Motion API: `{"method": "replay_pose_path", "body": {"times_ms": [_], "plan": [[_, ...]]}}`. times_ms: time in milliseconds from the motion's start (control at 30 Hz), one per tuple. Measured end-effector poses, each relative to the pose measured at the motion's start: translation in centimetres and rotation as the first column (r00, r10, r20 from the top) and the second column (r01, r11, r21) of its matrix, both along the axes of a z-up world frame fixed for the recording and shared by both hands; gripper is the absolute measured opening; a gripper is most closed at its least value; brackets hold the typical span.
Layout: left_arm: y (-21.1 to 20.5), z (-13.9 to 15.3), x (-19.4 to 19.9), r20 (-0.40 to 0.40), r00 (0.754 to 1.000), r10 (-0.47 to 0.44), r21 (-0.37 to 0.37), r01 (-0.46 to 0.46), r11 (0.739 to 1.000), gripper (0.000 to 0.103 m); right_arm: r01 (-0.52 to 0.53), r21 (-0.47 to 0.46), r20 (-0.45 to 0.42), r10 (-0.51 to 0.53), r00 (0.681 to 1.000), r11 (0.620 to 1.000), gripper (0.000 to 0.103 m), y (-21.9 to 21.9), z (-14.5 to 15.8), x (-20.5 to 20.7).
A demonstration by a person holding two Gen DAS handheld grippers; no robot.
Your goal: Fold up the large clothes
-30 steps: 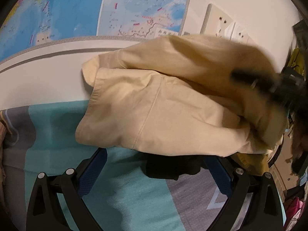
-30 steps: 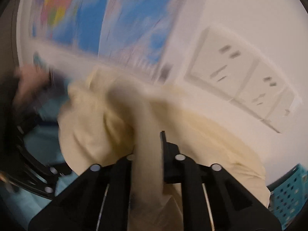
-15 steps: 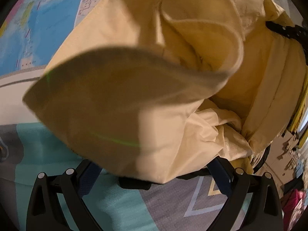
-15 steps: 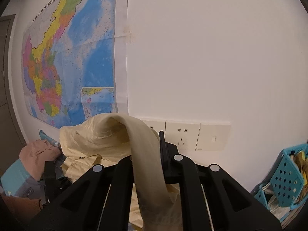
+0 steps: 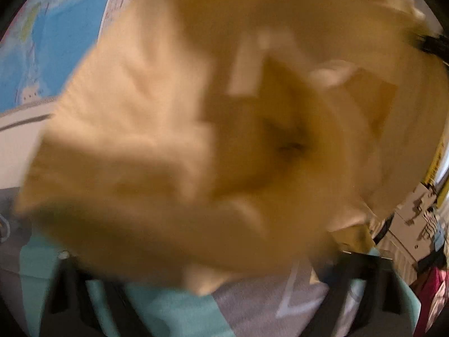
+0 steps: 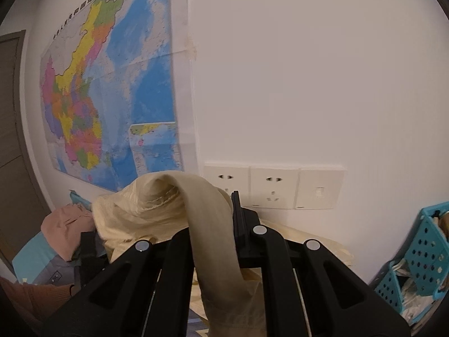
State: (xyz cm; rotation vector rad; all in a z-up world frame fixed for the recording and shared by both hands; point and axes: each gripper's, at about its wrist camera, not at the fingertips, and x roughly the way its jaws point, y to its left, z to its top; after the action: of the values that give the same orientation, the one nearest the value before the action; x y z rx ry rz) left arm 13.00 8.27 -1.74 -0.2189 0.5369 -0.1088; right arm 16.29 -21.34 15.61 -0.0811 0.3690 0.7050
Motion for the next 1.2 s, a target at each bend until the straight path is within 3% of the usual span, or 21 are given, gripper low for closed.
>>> {"method": "replay_pose_path", "body": {"times_ms": [100, 200, 300, 433, 533, 600, 700, 833, 967, 1067, 1133, 1200], "plan": [[0.5, 1.8, 0.4, -0.018, 1.000, 0.003, -0.009, -0.003, 1.000, 0.026, 0.029, 0.012, 0.053, -0.030, 0.998, 0.999, 0.005, -1.6, 2.5, -1.6], [0.5, 7.1, -1.3, 0.086, 0.996, -0.034, -0.013, 0.035, 0.999, 0.013, 0.039, 0.042, 0.154, -0.045, 0.987, 0.998, 0.004, -3.6, 7.3, -5.2], [-0.3, 14.5, -3.6, 0.220, 0.975, -0.045, 0.037, 0.038, 0.999, 0.008, 0.043, 0.109, 0.262, -0.070, 0.963, 0.993, 0.004, -6.2, 13.1, -9.9], [-0.1, 24.3, -8.7, 0.370, 0.929, -0.021, 0.067, -0.004, 0.998, 0.008, 0.036, 0.165, 0.375, -0.097, 0.922, 0.986, 0.004, -9.6, 18.5, -16.2], [1.0, 29.8, -14.8, 0.489, 0.872, -0.006, 0.107, -0.053, 0.993, 0.008, 0.014, 0.197, 0.401, -0.094, 0.911, 0.980, 0.004, -12.1, 20.7, -20.4], [2.0, 33.2, -20.4, 0.553, 0.833, 0.004, 0.149, -0.103, 0.984, 0.009, -0.002, 0.206, 0.394, -0.082, 0.915, 0.978, 0.004, -13.0, 20.9, -22.4], [3.0, 35.9, -27.9, 0.605, 0.796, 0.037, 0.209, -0.203, 0.957, 0.009, -0.066, 0.205, 0.368, -0.015, 0.930, 0.976, 0.004, -13.3, 20.1, -25.4], [4.1, 37.5, -37.6, 0.629, 0.773, 0.079, 0.271, -0.314, 0.910, 0.009, -0.192, 0.229, 0.307, 0.116, 0.945, 0.954, 0.004, -12.5, 17.4, -28.9], [4.7, 37.2, -44.3, 0.607, 0.784, 0.131, 0.348, -0.411, 0.843, 0.009, -0.334, 0.240, 0.290, 0.261, 0.921, 0.911, 0.004, -10.4, 14.6, -32.3], [5.6, 37.1, -47.8, 0.576, 0.796, 0.187, 0.403, -0.475, 0.782, 0.009, -0.377, 0.232, 0.240, 0.322, 0.916, 0.897, 0.004, -7.8, 12.9, -32.1], [6.7, 36.7, -47.5, 0.533, 0.818, 0.214, 0.433, -0.482, 0.762, 0.009, -0.386, 0.248, 0.176, 0.350, 0.920, 0.889, 0.004, -5.6, 11.8, -29.8], [9.0, 35.8, -45.5, 0.462, 0.849, 0.258, 0.444, -0.473, 0.761, 0.009, -0.373, 0.256, 0.076, 0.366, 0.927, 0.892, 0.005, -2.8, 9.6, -26.0]]}}
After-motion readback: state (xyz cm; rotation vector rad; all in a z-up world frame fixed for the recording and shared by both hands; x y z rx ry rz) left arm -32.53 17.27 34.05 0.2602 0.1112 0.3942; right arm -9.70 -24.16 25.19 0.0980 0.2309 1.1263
